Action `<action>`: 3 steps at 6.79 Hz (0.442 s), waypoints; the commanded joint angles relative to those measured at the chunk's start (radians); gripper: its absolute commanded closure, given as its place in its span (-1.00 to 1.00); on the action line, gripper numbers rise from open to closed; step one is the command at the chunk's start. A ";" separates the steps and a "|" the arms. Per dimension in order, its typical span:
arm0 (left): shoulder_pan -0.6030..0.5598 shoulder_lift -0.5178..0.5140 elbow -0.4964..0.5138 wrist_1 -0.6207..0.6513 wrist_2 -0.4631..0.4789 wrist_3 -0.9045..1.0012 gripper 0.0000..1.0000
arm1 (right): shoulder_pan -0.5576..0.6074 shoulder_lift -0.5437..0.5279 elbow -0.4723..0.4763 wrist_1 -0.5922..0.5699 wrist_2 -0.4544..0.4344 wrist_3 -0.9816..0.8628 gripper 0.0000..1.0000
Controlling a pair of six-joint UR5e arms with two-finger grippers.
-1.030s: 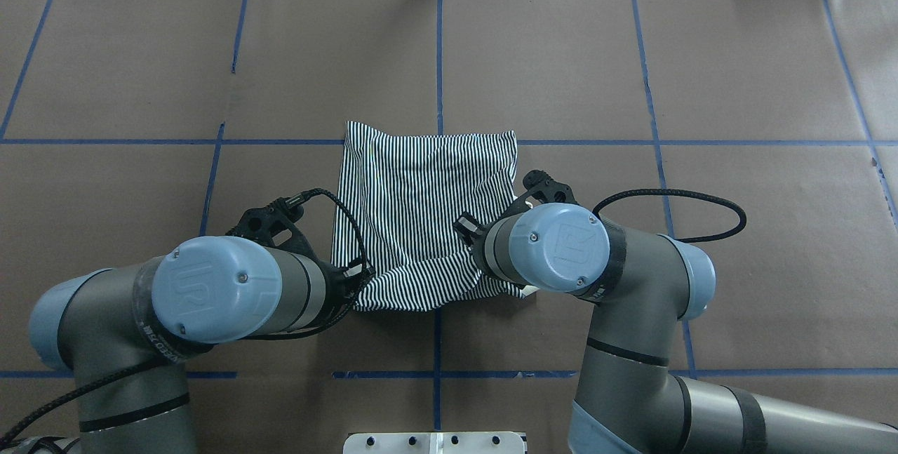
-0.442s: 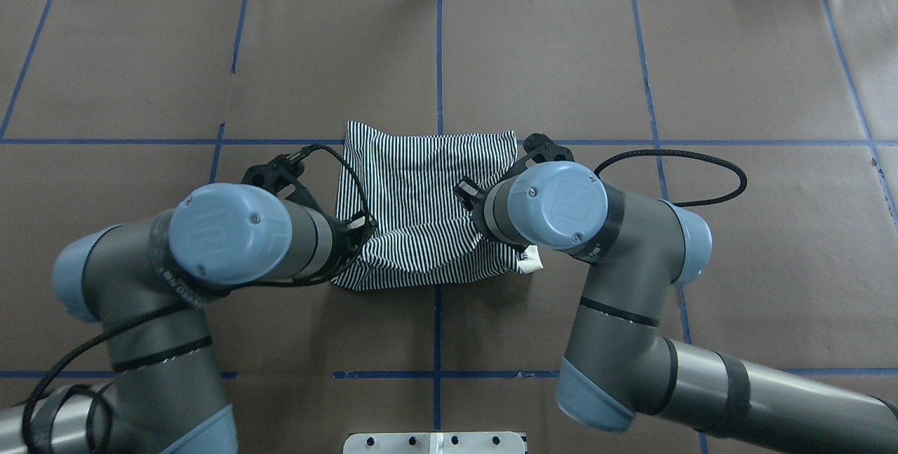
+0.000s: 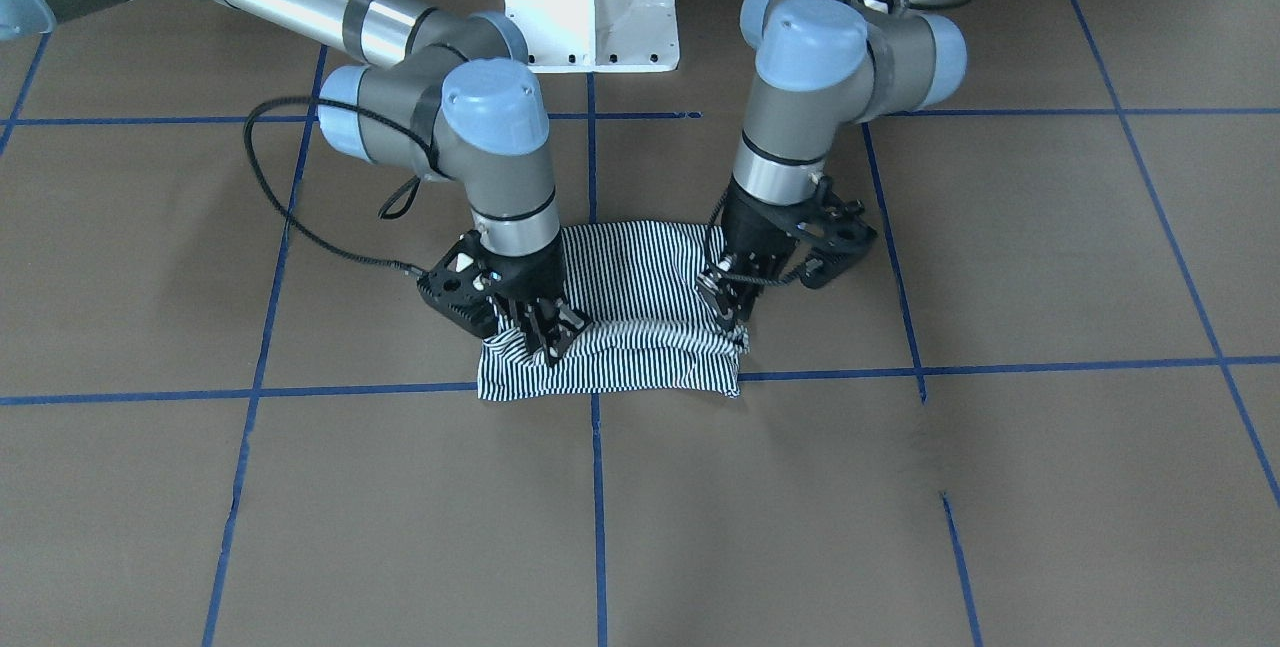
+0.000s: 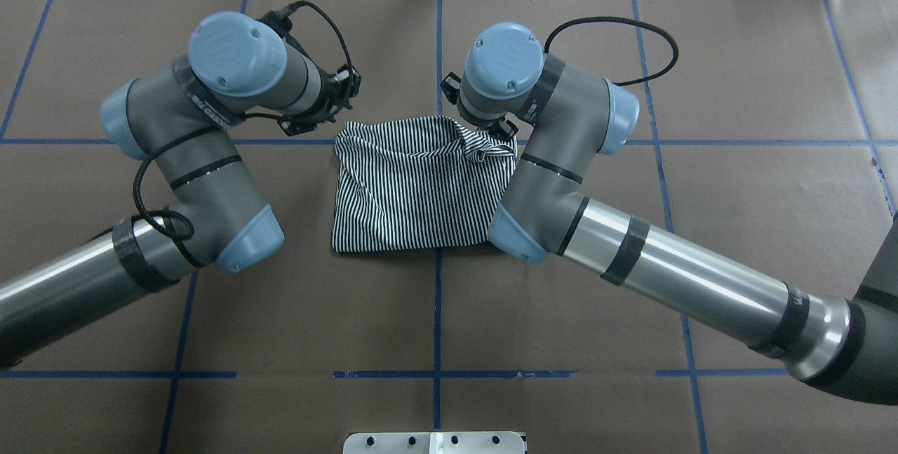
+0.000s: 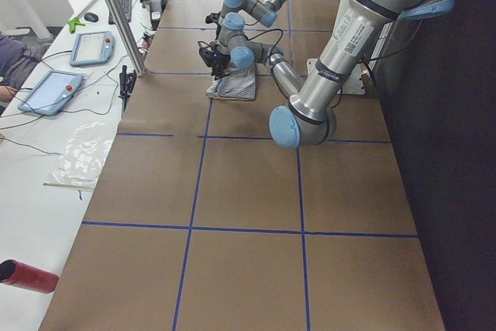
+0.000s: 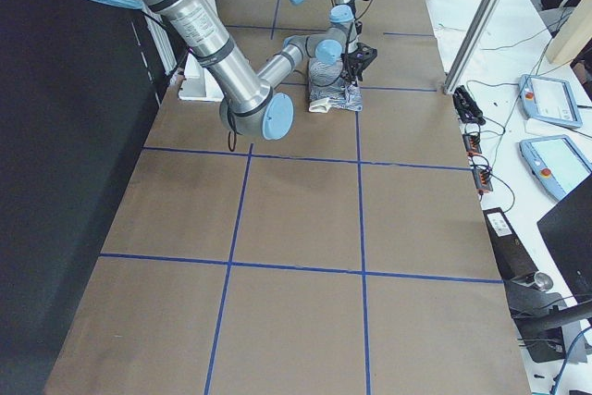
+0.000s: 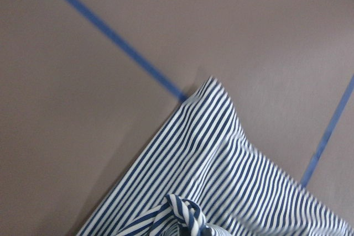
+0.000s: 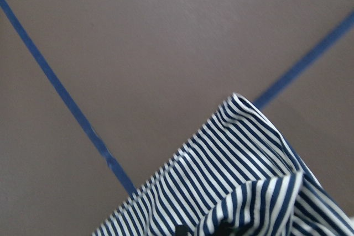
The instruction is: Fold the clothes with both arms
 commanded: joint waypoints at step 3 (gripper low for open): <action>-0.070 0.025 -0.012 -0.054 -0.139 0.076 -1.00 | 0.137 0.021 -0.074 0.061 0.171 -0.135 -1.00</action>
